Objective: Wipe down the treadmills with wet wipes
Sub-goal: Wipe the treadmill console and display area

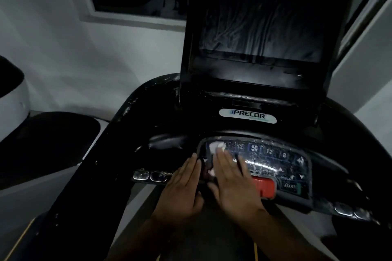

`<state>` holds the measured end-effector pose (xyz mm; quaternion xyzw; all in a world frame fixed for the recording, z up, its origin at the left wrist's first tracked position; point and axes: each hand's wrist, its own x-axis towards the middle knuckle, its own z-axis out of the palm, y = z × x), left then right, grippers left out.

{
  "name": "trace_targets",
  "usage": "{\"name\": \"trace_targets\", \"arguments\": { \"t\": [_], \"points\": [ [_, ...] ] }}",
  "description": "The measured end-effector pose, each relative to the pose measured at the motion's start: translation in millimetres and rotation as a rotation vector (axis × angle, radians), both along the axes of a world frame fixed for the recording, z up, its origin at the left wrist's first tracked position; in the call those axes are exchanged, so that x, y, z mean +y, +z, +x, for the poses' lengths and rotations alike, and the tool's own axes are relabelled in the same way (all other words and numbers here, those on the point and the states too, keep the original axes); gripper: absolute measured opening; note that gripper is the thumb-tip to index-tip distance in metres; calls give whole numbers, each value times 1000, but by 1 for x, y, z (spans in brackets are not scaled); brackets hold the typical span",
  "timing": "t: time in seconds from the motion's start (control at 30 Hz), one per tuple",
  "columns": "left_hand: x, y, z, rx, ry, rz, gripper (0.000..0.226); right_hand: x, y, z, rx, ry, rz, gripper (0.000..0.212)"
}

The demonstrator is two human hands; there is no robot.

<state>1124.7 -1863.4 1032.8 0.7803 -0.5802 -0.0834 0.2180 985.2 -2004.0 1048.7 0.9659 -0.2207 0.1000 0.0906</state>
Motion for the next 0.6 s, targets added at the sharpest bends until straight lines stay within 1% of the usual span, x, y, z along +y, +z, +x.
{"name": "trace_targets", "arguments": {
  "t": [0.03,0.07,0.13,0.2,0.23,0.27,0.3,0.37,0.4,0.47,0.53,0.6],
  "points": [
    [-1,2,5,-4,1,6,81,-2,7,12,-19,-64,31,72],
    [-2,5,11,-10,-9,15,81,1,8,23,-35,-81,52,73],
    [-2,11,24,-29,-23,51,80,16,-8,28,-26,5,23,71],
    [1,12,33,-44,-27,91,80,28,-22,15,40,126,-43,67],
    [2,12,37,-52,-41,104,80,24,-21,11,42,137,-77,65],
    [1,13,39,-66,-61,117,81,16,-16,13,27,88,-95,63],
    [0,14,41,-79,-82,130,82,8,-6,20,1,-15,-80,63],
    [-6,17,43,-83,-96,132,84,-5,14,46,-85,-210,5,65],
    [-9,19,44,-84,-97,125,85,-4,16,56,-106,-222,22,65],
    [-10,20,47,-74,-109,114,84,11,1,58,-74,-104,-9,67],
    [-10,15,52,-70,-129,109,85,30,-18,39,-23,20,-62,66],
    [-10,10,56,-72,-152,85,88,24,-15,23,-26,43,-67,62]
  ]
}}
